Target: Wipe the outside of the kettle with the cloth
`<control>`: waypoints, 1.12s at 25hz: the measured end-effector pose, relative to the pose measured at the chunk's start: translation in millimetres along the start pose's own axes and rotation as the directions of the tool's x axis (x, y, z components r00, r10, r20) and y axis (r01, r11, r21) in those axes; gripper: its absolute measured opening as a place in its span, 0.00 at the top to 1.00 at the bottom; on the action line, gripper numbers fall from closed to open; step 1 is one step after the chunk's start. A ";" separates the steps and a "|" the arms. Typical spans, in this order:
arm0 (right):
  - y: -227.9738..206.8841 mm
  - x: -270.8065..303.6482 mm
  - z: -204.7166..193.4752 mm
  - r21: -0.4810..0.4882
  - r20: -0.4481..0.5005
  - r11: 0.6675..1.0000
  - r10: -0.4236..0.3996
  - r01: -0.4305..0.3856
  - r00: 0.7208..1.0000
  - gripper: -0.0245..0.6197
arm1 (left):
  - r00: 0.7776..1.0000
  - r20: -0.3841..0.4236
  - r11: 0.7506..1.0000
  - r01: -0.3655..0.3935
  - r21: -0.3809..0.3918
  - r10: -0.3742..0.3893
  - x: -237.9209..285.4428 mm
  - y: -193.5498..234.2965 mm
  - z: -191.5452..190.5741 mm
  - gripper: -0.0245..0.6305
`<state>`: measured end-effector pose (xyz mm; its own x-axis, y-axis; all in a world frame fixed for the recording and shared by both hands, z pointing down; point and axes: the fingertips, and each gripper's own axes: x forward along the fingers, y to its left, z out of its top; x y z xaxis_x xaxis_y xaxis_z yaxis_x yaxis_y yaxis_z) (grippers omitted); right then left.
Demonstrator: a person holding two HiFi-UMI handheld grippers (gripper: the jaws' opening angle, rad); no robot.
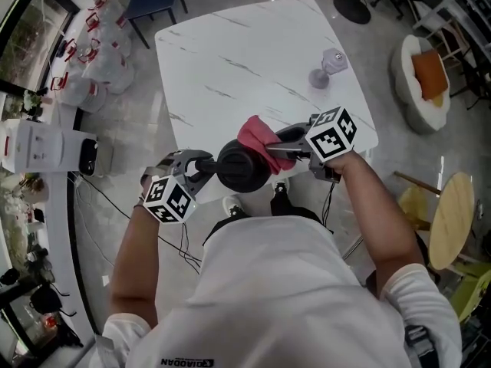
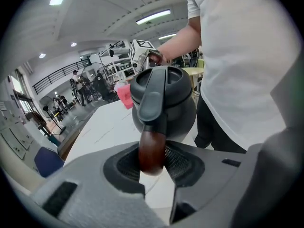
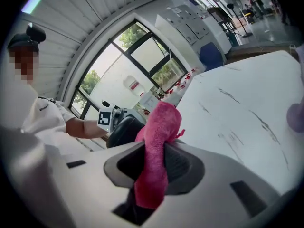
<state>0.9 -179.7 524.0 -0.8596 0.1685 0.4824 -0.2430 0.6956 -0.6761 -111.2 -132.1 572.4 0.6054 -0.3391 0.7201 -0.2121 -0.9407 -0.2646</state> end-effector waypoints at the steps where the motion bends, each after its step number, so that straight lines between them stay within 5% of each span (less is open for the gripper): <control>1: -2.5 0.4 -2.0 0.002 -0.014 1.000 -0.007 0.007 1.000 0.80 | 1.000 -0.004 1.000 -0.002 0.010 0.002 0.0 -0.3 0.3 0.79; 14: -46.7 13.5 -47.9 0.126 -0.079 0.989 -0.064 0.074 0.995 0.80 | 0.997 -0.007 0.993 -0.078 0.087 0.079 -3.5 -2.5 3.7 0.79; 28: -96.6 19.8 -90.8 0.174 -0.198 0.969 -0.141 0.176 0.970 0.80 | 0.997 -0.002 0.977 -0.072 0.202 0.074 1.4 -1.1 21.2 0.79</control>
<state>48.1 -180.2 649.4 -0.7106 0.2035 0.6735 -0.4653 0.5820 -0.6669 -93.9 -131.4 560.1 0.5869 -0.4076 0.6996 -0.0962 -0.8930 -0.4396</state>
